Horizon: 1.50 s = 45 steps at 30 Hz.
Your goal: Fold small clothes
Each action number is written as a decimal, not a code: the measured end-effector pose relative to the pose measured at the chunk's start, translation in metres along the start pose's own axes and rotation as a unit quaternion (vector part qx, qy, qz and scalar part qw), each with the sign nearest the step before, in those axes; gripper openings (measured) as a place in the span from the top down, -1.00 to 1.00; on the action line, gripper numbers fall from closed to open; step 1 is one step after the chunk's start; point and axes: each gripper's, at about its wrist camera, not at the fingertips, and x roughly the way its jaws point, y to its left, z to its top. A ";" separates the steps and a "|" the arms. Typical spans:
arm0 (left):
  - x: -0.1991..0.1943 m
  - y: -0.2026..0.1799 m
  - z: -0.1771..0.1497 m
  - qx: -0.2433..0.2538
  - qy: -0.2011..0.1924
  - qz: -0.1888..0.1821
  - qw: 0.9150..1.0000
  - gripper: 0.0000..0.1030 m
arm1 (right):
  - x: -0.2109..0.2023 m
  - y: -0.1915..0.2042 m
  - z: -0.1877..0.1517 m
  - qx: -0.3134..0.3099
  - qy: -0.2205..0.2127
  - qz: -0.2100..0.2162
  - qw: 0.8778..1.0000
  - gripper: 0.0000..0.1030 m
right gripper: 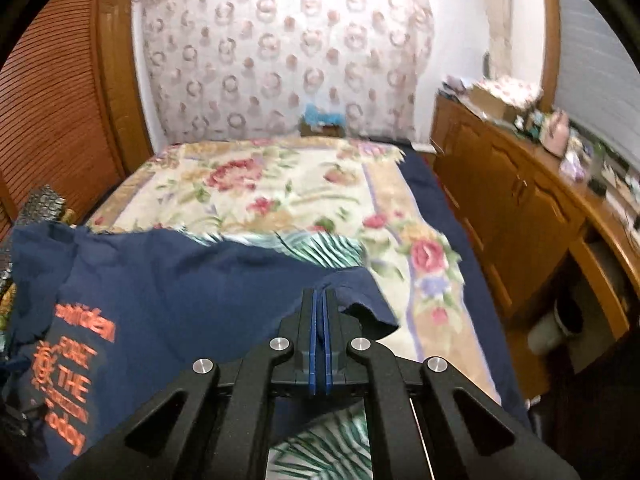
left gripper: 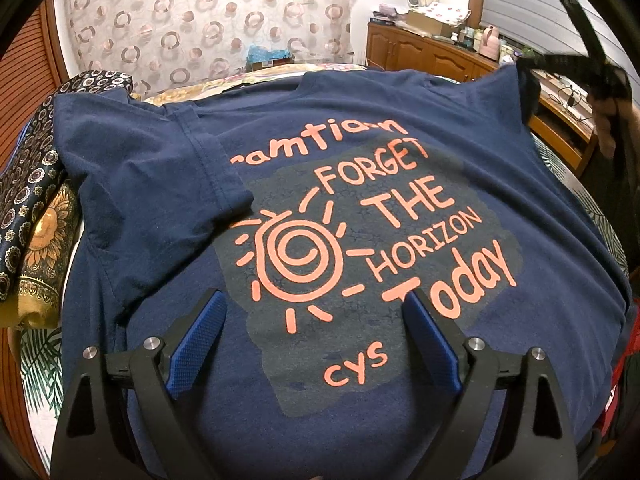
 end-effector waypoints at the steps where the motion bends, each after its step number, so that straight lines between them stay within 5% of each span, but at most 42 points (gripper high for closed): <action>1: 0.000 0.000 0.000 0.000 0.000 0.000 1.000 -0.77 | -0.005 0.009 0.004 -0.009 -0.004 0.006 1.000 0.96; 8: 0.000 0.000 0.000 0.000 0.000 0.000 1.000 -0.77 | -0.031 0.091 -0.004 -0.103 -0.004 0.110 0.989 0.86; 11: 0.000 0.000 0.000 0.000 0.000 0.000 1.000 -0.77 | -0.036 0.109 -0.017 -0.139 -0.006 0.116 0.983 -0.03; 21: 0.000 0.000 0.000 0.000 0.000 0.000 1.000 -0.77 | 0.000 0.060 -0.066 -0.093 0.076 0.092 0.988 -0.05; 28: 0.000 0.000 0.000 0.000 0.000 0.000 1.000 -0.77 | 0.006 0.061 -0.090 -0.099 0.114 0.161 0.975 -0.04; 31: 0.000 0.000 0.000 -0.001 0.000 0.000 1.000 -0.77 | -0.001 0.058 -0.097 -0.118 0.130 0.160 0.971 -0.04; 40: -0.003 0.002 0.000 -0.001 -0.007 0.010 1.000 -0.77 | -0.013 0.049 -0.051 -0.074 0.063 0.139 0.985 -0.04; 45: -0.033 0.005 0.000 -0.006 -0.049 0.010 0.999 -0.77 | 0.031 0.063 -0.033 -0.059 0.084 0.113 0.988 -0.04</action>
